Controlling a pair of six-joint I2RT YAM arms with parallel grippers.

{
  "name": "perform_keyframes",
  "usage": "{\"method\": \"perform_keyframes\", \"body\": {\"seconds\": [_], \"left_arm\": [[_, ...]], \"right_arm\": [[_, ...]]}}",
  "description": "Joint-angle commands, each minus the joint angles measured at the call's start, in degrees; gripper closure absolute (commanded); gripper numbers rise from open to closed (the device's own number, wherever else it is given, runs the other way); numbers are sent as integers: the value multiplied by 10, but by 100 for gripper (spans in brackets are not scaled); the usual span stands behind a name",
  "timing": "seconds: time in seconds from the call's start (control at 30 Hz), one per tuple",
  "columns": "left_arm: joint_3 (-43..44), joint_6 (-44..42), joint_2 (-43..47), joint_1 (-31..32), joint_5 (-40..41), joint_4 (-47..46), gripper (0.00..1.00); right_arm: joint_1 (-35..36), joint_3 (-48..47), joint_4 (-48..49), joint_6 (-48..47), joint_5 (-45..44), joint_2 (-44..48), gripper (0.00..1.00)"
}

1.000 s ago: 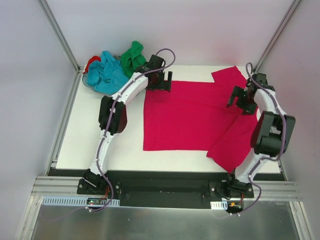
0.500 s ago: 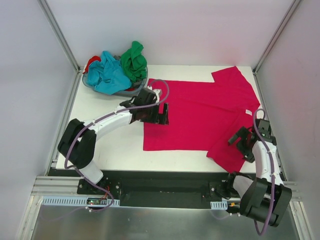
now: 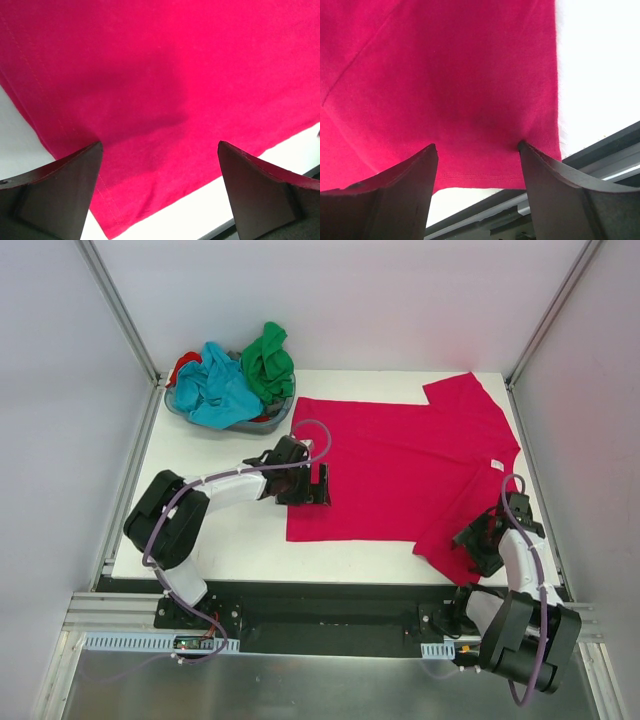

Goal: Fold and stack the t-shirts
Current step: Flatten out the tshirt, then grap the side of the flattened tshirt closest away from the robot with both arms

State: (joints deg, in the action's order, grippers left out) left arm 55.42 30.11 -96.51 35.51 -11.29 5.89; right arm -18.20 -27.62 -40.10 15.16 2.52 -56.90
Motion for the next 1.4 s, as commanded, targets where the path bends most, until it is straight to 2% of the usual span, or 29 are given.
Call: {"method": "perform_keyframes", "body": {"seconds": [0.0,0.1,0.27,0.4,0.5,0.67,0.77,0.87,1.0,1.23,1.27,1.37], "left_arm": [[-1,16,-22,-29,12,-18,1],[-6,19,-27,-45,17,-18,1],[-17,15,-25,-66,11,-18,1],[-16,10,-21,-69,13,-15,1],[-15,7,-11,-69,28,-12,1],[0,0,7,-69,16,-1,1],[5,0,29,-69,2,-1,1],[6,1,60,-67,-5,4,1],[-12,24,108,-67,16,44,1],[-122,96,214,-68,109,124,1],[-137,107,228,-68,135,134,1],[-171,127,253,-68,143,142,1]], "right_arm": [[-7,-1,32,37,-45,-32,32],[-18,-9,64,51,-95,-78,32],[-97,-47,73,20,-71,-165,28],[-150,-60,78,4,-74,-178,25],[-194,-61,82,5,-41,-177,23],[-218,-96,83,-23,10,-173,21],[-217,-95,75,-41,42,-136,18],[-216,-91,49,-51,32,-75,13],[-212,-77,13,-41,74,-2,4],[-200,-22,-48,13,78,116,3],[-200,-14,-53,19,70,133,3],[-200,2,-60,29,29,163,3]]}}
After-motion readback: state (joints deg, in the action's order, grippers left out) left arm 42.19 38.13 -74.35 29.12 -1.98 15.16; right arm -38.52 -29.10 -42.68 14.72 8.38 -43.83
